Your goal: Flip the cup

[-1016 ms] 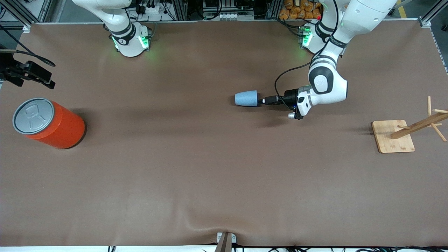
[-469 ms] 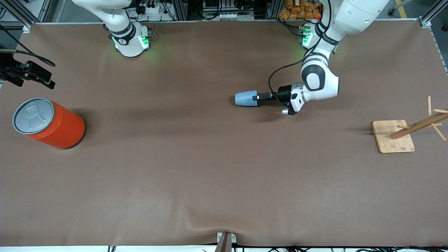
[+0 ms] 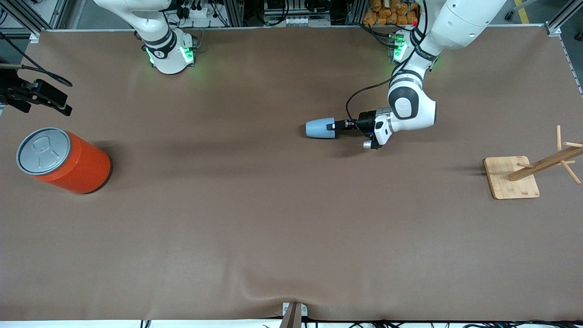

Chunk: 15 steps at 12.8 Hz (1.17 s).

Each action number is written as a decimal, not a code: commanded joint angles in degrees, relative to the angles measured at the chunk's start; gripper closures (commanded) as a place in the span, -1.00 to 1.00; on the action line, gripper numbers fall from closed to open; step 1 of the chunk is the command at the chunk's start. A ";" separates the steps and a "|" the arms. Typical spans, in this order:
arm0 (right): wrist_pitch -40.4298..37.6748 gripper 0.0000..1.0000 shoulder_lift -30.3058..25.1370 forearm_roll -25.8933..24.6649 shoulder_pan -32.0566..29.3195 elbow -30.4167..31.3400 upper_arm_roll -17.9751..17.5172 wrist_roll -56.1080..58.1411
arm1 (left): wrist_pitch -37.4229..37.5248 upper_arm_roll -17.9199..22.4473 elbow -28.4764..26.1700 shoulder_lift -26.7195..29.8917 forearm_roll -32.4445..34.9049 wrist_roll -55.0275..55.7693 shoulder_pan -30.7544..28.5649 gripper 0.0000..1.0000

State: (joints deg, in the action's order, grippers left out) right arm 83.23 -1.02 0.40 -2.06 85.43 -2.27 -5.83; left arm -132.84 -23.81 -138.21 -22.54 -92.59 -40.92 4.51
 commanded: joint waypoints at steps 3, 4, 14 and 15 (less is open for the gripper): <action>-0.87 -1.00 0.06 -0.23 -0.84 -0.79 -0.54 0.29 | -1.81 -0.09 2.24 -0.75 -1.54 -0.66 0.77 1.00; -0.87 -1.00 0.06 -0.23 -0.93 -0.79 -0.45 0.29 | -1.89 -0.01 3.55 -0.05 -1.46 0.48 0.24 1.00; -0.87 -1.00 0.06 -0.23 -0.49 -0.79 -0.54 0.21 | -2.07 2.89 28.34 1.89 40.92 51.33 -4.50 1.00; -0.87 -1.00 0.06 -0.23 -0.49 -0.79 -0.54 0.29 | -1.90 2.90 29.22 2.24 48.22 55.47 -5.55 1.00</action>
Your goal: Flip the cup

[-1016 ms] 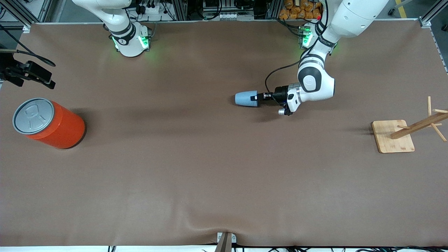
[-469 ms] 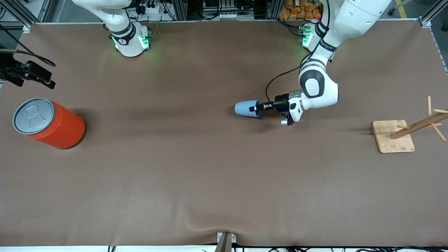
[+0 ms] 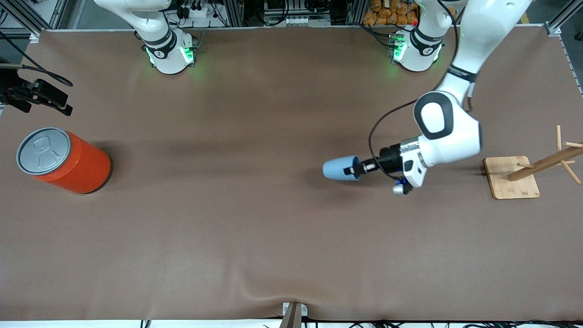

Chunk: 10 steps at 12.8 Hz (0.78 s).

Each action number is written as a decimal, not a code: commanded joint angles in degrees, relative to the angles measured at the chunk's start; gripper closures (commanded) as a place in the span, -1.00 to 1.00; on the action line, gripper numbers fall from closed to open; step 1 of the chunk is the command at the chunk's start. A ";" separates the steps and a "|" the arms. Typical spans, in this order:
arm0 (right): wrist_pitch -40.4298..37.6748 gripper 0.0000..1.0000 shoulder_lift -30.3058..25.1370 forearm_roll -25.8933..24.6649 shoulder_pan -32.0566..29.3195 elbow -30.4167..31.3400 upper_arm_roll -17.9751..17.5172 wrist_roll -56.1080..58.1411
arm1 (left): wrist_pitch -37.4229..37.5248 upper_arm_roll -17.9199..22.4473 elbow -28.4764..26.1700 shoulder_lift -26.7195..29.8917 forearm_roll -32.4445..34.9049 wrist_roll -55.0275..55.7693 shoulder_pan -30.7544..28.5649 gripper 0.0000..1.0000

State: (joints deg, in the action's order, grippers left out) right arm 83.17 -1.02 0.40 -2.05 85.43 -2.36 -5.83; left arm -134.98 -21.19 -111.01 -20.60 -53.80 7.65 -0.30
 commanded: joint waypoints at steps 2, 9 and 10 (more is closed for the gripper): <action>-0.82 -1.00 0.06 -0.23 -0.59 -0.79 -0.45 0.30 | 0.77 0.27 3.77 0.30 25.68 11.05 -3.98 1.00; -0.82 -1.00 0.06 -0.23 -0.67 -0.79 -0.45 0.30 | 3.59 0.97 3.26 -0.13 58.15 13.09 -9.09 1.00; -0.82 -1.00 0.06 -0.23 -0.67 -0.79 -0.45 0.30 | 3.50 0.88 2.64 -0.14 60.37 13.09 -10.23 1.00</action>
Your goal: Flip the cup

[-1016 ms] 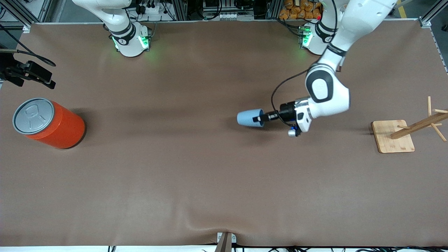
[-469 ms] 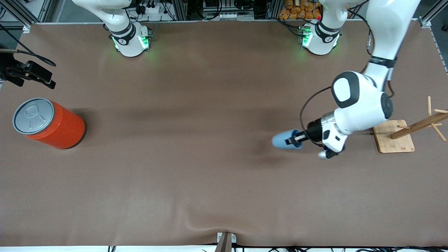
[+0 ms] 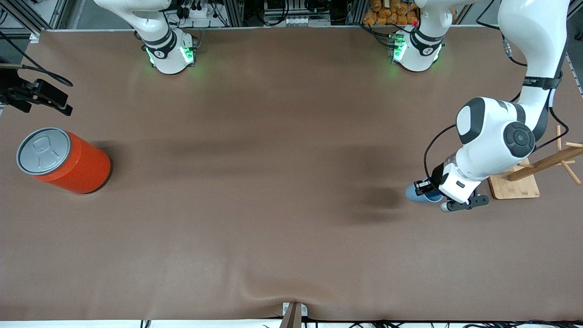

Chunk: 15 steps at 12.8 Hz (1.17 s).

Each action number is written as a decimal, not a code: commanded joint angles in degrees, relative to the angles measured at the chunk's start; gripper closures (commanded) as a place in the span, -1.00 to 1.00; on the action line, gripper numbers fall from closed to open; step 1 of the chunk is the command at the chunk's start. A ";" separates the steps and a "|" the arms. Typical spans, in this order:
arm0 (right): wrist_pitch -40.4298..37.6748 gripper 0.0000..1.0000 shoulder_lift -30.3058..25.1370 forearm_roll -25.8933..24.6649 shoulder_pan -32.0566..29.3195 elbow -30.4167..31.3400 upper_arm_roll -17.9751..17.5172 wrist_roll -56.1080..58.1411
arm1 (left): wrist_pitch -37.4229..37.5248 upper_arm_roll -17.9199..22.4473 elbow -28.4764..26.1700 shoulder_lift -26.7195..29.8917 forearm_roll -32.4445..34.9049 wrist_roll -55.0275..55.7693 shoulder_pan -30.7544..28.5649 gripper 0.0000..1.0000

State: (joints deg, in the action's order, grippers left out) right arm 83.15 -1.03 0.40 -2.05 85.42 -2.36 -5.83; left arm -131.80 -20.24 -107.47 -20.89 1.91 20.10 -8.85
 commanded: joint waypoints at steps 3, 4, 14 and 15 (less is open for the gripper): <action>-0.80 -1.00 0.06 -0.23 -0.67 -0.79 -0.46 0.29 | -4.31 0.02 -5.02 0.41 5.12 1.25 -2.75 1.00; -0.80 -1.00 0.06 -0.23 -0.76 -0.79 -0.46 0.30 | -7.30 0.11 -6.08 -0.11 5.12 1.78 -3.62 1.00; -0.80 -1.00 0.06 -0.23 -0.76 -0.79 -0.46 0.30 | -5.50 0.20 -5.66 0.84 5.21 3.28 -4.34 -1.00; -0.80 -1.00 0.06 -0.23 -0.59 -0.79 -0.37 0.30 | -3.39 -0.06 -4.60 1.64 5.12 3.37 -4.25 -1.00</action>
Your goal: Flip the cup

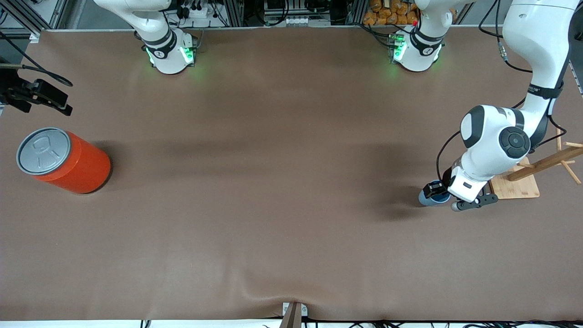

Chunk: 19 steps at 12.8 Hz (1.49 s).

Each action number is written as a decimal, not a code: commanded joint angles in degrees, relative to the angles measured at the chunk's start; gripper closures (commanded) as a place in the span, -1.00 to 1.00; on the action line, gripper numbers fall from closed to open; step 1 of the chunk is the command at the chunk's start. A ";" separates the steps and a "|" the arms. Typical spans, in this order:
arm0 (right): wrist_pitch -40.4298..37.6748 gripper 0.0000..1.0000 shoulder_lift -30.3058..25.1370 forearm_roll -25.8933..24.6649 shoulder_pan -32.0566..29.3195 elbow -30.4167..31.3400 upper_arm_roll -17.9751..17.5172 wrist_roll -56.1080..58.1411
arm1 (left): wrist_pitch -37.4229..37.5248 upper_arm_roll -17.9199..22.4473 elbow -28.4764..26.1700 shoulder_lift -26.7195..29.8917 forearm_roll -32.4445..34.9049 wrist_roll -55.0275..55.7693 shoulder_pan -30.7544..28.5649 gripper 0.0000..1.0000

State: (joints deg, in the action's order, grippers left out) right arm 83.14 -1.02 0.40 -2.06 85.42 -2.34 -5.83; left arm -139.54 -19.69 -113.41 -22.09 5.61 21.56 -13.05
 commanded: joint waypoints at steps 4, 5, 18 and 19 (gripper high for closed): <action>-0.79 -1.00 0.06 -0.23 -0.58 -0.78 -0.47 0.30 | 16.01 -0.87 9.32 6.78 1.51 1.03 -0.31 -1.00; -0.79 -1.00 0.06 -0.23 -0.67 -0.79 -0.47 0.30 | 19.79 -0.96 12.39 7.49 1.60 0.42 -0.05 -1.00; -0.79 -1.00 0.06 -0.14 -0.49 -0.79 -0.47 0.30 | 47.77 -4.30 29.54 19.98 0.72 -8.99 0.04 -1.00; -0.79 -1.00 0.06 -0.14 -0.49 -0.79 -0.47 0.30 | 49.17 -3.43 31.30 20.50 0.89 -9.86 1.08 -1.00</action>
State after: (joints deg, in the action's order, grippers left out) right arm 83.10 -1.02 0.40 -2.05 85.38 -2.37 -5.83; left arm -93.71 -23.76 -85.84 -1.96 5.68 13.46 -12.81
